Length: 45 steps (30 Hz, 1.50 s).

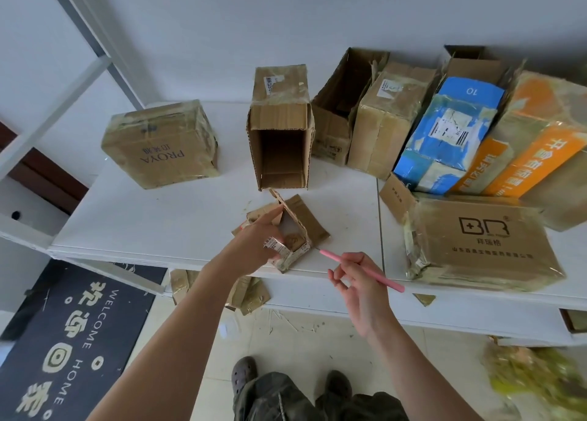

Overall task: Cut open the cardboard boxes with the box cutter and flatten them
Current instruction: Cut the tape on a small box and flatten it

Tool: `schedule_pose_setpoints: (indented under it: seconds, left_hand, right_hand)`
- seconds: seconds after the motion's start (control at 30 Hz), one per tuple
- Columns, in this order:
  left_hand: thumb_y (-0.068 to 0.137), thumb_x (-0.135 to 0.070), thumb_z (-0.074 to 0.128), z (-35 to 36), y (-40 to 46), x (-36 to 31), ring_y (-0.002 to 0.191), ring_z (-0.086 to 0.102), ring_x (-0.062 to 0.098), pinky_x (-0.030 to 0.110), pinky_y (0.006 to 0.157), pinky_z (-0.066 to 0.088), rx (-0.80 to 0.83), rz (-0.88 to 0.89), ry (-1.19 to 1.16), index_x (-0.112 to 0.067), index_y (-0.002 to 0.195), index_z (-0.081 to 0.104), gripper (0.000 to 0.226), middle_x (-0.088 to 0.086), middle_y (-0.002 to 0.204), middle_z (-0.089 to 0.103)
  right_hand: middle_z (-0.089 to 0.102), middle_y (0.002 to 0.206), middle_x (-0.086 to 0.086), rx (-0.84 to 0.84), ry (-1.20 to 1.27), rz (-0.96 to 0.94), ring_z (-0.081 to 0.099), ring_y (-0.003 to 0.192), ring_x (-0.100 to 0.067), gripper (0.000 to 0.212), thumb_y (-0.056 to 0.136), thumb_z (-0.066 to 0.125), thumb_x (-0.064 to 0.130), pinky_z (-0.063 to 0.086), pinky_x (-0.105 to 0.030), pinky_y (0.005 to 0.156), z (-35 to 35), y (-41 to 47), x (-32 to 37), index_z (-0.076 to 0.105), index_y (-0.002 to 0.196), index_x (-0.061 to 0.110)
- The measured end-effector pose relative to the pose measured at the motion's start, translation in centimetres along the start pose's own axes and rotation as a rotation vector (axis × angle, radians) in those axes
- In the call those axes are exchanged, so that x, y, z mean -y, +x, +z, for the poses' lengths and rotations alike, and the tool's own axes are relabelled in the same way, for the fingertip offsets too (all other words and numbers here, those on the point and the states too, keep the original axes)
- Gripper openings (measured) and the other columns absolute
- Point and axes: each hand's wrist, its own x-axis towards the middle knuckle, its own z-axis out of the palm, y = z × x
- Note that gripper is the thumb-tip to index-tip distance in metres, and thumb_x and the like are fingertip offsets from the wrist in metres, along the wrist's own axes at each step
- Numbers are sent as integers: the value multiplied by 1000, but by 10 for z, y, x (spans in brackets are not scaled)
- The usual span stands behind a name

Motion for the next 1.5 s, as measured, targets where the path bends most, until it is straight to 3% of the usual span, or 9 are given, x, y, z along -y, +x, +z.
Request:
schedule_pose_setpoints:
  seconds: [0.17,0.27,0.43,0.6,0.9,1.03,1.1,1.27,1.5]
  left_hand:
    - [75,-3,80,-10,-1,2,145,21,17,38,114,19,182,-107,47,-25,120,62,54,-17,161,16]
    - [74,-5,82,-6,0,-2,142,31,22,38,112,29,82,-69,81,-22,117,64,50,-11,158,27]
    - [74,-9,83,6,-2,-6,132,44,20,29,104,34,-78,-24,23,-17,119,64,50,-6,149,43]
    - [73,-14,84,13,-7,-14,108,55,22,36,89,45,-179,-134,-12,-19,123,63,54,-1,119,62]
    - [69,-12,86,20,-11,-19,99,59,20,36,84,50,-287,-117,-31,-13,109,69,43,-3,114,63]
    - [83,-4,74,16,-6,-14,89,63,25,42,81,53,-445,-131,-103,-6,88,70,6,5,95,66]
    - [85,-4,71,10,-2,-11,88,62,27,40,78,51,-413,-136,-97,-7,85,67,6,4,90,64]
    - [85,-20,75,14,0,-14,102,57,19,33,81,45,-233,-145,5,-21,113,68,29,-5,111,63]
    - [86,-29,73,20,2,-13,95,55,13,30,72,33,-282,-384,21,-34,86,67,8,-20,87,58]
  right_hand:
    - [54,52,-12,-20,-82,-28,58,54,-19,29,91,64,10,56,-36,85,2,3,-3,56,64,16]
    - [59,57,-11,-59,-173,-101,61,57,-20,29,98,56,11,56,-41,88,5,6,-5,52,70,15]
    - [67,75,-14,-49,-171,-173,68,71,-19,14,97,58,11,60,-36,77,13,13,1,68,88,7]
    - [69,75,-13,-31,-229,-183,69,75,-19,11,96,62,12,60,-39,80,23,22,0,63,90,3]
    - [71,79,-6,55,-372,-190,71,80,-17,14,96,63,15,60,-42,84,30,34,-14,59,84,9]
    - [73,82,-7,118,-430,-217,72,83,-18,12,97,61,14,59,-38,86,23,35,-13,63,86,11]
    - [74,84,-7,125,-421,-216,72,84,-18,13,97,61,15,59,-36,86,21,35,-12,65,85,15]
    - [74,84,-5,141,-451,-228,72,83,-17,11,98,60,13,58,-29,83,21,38,-9,62,90,5]
    - [74,81,-5,197,-604,-232,73,82,-20,15,99,58,13,58,-30,80,14,33,-11,58,90,0]
